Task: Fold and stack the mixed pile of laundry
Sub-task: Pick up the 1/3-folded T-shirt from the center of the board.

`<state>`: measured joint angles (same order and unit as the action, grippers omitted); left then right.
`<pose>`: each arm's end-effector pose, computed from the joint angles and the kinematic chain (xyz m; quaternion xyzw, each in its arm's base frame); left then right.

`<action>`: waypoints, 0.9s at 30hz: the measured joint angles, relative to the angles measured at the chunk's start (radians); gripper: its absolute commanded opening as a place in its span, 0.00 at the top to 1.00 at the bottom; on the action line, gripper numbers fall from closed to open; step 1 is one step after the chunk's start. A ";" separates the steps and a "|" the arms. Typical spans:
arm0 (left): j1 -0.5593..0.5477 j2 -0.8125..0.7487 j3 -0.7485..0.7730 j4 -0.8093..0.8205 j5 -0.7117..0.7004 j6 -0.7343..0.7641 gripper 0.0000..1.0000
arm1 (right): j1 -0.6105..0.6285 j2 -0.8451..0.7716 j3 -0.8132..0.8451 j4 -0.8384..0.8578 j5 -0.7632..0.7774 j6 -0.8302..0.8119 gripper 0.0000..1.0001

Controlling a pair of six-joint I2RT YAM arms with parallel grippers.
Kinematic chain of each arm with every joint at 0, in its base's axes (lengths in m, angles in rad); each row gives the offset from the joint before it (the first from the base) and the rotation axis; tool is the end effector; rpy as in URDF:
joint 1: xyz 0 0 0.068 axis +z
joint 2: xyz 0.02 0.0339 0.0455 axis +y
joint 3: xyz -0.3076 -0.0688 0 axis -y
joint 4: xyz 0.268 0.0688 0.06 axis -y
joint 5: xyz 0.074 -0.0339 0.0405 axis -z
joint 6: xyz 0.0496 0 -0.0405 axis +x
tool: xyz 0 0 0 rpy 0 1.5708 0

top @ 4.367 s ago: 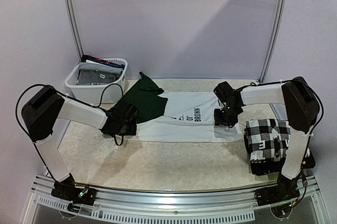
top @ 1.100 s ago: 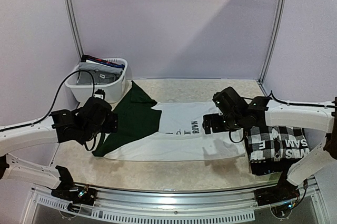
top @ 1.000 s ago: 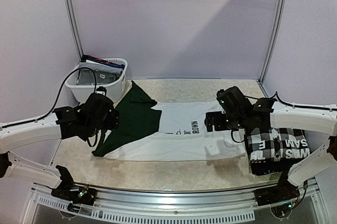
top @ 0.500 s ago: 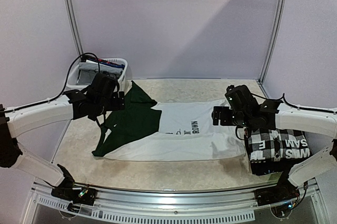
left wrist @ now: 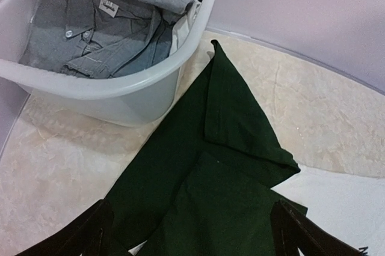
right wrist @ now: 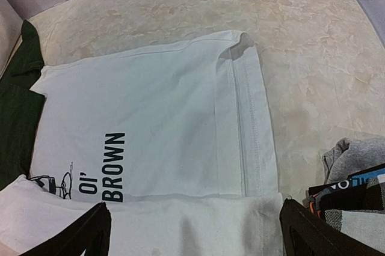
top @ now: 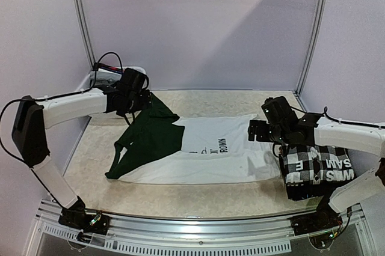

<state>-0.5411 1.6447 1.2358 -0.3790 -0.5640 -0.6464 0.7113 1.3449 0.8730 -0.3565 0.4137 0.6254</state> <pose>0.3516 -0.1803 0.2866 -0.1527 0.8810 0.0082 0.4476 0.2386 0.1793 0.2569 0.0353 0.9144 0.0698 0.3972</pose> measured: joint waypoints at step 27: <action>0.201 0.534 0.381 0.044 0.383 0.093 0.56 | -0.013 -0.004 -0.044 0.006 0.000 -0.014 0.01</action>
<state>-0.3405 2.1788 1.6173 -0.3347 -0.1814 -0.5529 0.6987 1.3411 0.8288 -0.3504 0.4133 0.6117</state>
